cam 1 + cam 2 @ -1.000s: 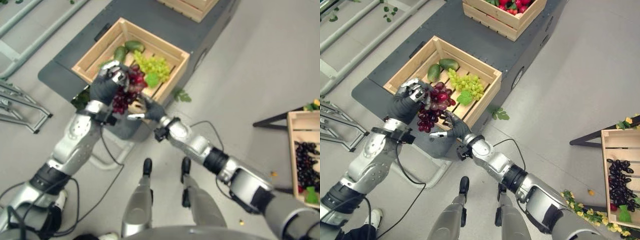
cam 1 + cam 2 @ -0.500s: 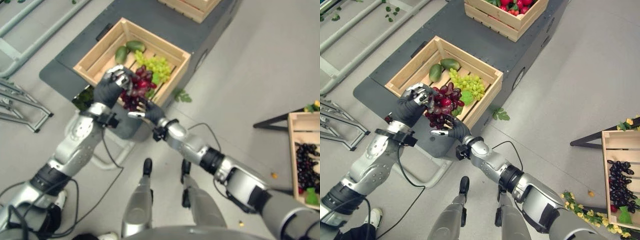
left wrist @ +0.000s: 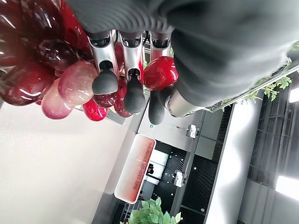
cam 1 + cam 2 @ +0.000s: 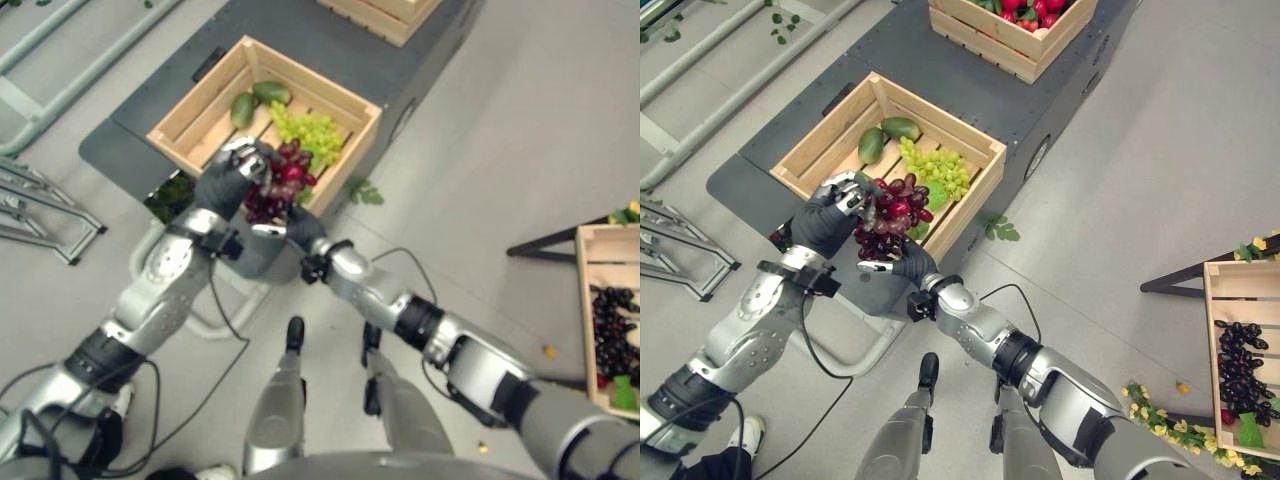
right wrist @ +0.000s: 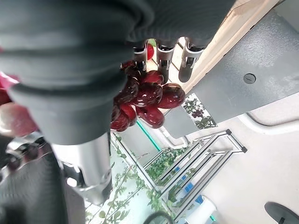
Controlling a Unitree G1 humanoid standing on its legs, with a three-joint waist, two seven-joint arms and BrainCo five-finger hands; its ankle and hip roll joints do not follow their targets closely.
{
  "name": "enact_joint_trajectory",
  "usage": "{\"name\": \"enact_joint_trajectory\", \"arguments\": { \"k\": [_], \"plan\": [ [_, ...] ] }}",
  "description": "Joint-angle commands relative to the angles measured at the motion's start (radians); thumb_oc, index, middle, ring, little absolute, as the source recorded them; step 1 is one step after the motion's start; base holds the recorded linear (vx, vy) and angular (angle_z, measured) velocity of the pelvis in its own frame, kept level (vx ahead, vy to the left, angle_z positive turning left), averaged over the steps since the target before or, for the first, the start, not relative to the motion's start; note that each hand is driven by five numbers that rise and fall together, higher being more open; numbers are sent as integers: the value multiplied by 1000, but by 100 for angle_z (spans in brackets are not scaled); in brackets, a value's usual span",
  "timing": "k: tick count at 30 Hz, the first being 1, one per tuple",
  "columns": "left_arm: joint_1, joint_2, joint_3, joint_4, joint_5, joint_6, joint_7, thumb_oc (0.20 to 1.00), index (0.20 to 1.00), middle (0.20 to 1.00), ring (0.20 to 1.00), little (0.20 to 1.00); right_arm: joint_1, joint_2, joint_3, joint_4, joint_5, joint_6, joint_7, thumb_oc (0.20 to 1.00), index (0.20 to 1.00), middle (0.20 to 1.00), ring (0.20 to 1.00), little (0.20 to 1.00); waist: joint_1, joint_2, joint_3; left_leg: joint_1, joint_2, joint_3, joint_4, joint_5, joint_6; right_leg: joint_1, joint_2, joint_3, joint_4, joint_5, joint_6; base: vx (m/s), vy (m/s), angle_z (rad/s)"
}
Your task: Pick up the fruits from the basket on one side to the basket on the other side
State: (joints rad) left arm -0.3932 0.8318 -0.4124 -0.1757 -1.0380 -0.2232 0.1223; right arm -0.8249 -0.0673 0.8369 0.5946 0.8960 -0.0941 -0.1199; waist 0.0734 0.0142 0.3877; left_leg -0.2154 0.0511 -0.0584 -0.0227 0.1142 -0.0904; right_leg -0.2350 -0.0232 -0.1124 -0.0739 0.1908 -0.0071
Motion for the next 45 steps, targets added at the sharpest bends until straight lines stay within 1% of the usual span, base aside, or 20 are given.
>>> {"name": "enact_joint_trajectory", "arguments": {
  "k": [1, 4, 14, 15, 17, 18, 19, 22, 45],
  "plan": [
    [-35, -1, -15, -107, -5, -59, -24, 200, 200, 200, 200, 200, -76, 160, -16, 45, 24, -41, 7, 1000, 1000, 1000, 1000, 1000, 29, -28, -80, -19, -74, 6, -39, 15, 86, -35, -2, 40, 50, -47, 82, 0, 0, 0],
    [-39, -1, -21, -113, -9, -61, -27, 200, 200, 200, 200, 200, -109, 175, -22, 82, 17, -38, 0, 1000, 1000, 1000, 1000, 1000, 33, -27, -84, -18, -74, 5, -39, 14, 86, -35, -2, 39, 51, -48, 82, 0, 0, 0],
    [-17, -11, -15, -130, -15, -62, -36, 200, 200, 200, 200, 200, -154, 175, -27, 81, -20, -40, -2, 1000, 1000, 1000, 1000, 1000, 40, -31, -85, -16, -74, 2, -40, 13, 87, -33, -2, 36, 53, -50, 83, 0, 0, 0],
    [-10, -18, -14, -131, -15, -60, -35, 200, 200, 200, 200, 200, -164, 173, -28, 75, -38, -43, -6, 950, 950, 950, 950, 950, 40, -33, -85, -17, -74, 3, -41, 13, 88, -33, -2, 35, 53, -50, 83, 0, 0, 0],
    [-7, -20, -14, -130, -14, -59, -38, 200, 200, 200, 200, 200, -169, 170, -30, 72, -47, -46, -7, 674, 674, 674, 674, 674, 40, -34, -85, -18, -73, 2, -41, 13, 88, -34, -2, 33, 54, -51, 83, 0, 0, 0],
    [-4, -23, -11, -131, -14, -58, -39, 200, 200, 200, 200, 200, -172, 168, -31, 67, -56, -47, -9, 360, 360, 360, 360, 360, 41, -34, -85, -18, -73, 1, -41, 13, 88, -34, -1, 33, 54, -50, 84, 0, 0, 0],
    [0, -26, -8, -131, -13, -58, -39, 200, 200, 200, 200, 200, -173, 167, -32, 64, -65, -48, -11, 200, 200, 200, 200, 200, 41, -35, -85, -18, -74, 2, -41, 13, 88, -33, -2, 33, 53, -50, 84, 0, 0, 0],
    [14, -35, 0, -133, -12, -56, -40, 200, 200, 200, 200, 200, -172, 160, -32, 51, -85, -50, -13, 200, 200, 200, 200, 200, 40, -35, -86, -18, -74, 3, -41, 12, 89, -33, -2, 32, 53, -50, 84, 0, 0, 0],
    [43, -45, 19, -125, 1, -57, -34, 200, 200, 200, 200, 200, -138, 141, -29, 38, -72, -42, 5, 200, 200, 200, 200, 200, 37, -41, -85, -16, -70, 7, -42, 11, 88, -30, -4, 29, 53, -51, 87, 0, 0, 0]
  ]
}}
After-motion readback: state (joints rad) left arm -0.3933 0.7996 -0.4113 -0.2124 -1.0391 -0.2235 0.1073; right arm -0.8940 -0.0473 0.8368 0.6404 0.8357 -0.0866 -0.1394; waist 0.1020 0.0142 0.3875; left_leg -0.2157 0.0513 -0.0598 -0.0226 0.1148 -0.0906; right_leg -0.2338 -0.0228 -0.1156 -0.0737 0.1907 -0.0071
